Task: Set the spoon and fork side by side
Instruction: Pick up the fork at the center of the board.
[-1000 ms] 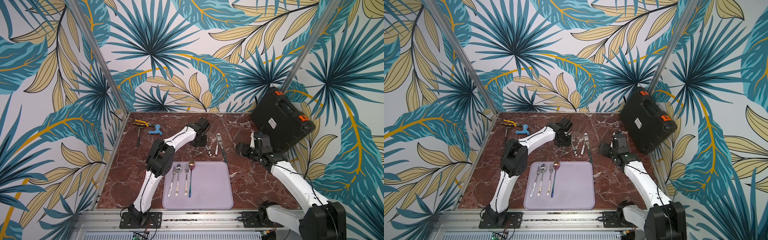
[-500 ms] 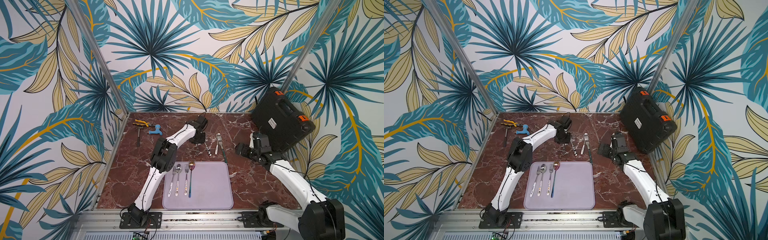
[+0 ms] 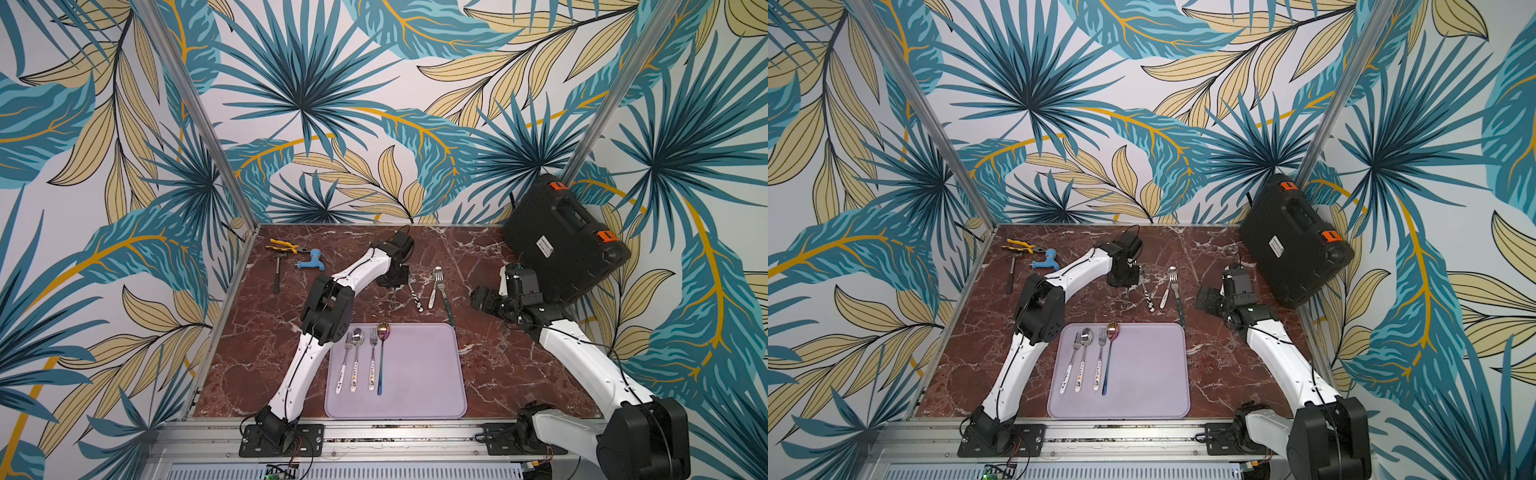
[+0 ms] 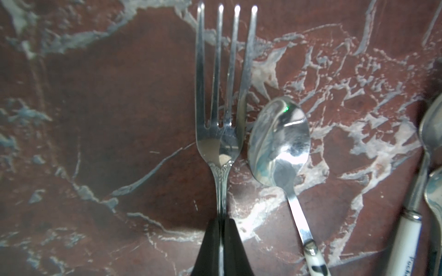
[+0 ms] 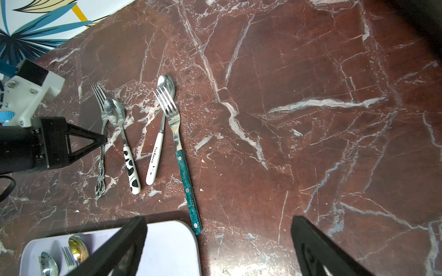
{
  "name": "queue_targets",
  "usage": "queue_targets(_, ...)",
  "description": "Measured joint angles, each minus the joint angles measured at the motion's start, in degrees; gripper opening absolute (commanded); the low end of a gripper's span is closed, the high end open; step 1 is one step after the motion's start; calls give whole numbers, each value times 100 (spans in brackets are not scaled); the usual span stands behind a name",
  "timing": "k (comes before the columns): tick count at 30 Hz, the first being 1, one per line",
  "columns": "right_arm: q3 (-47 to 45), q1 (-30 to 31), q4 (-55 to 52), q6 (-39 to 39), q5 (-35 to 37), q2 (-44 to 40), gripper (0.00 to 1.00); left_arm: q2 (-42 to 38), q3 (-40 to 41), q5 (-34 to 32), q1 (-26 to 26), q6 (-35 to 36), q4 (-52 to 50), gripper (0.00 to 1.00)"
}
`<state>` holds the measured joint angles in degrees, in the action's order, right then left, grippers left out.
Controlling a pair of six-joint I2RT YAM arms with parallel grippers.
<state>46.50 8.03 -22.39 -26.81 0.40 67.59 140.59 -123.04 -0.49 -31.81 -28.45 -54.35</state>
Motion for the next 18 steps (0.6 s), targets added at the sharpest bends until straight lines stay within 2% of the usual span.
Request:
queue_targets(9,0,0,-2,0,0,0,100,-422,289,-275,4,11,-33,0)
queue_targets(18,2,0,-9,-2,0,0,99,-1443,957,-337,-9,9,157,0)
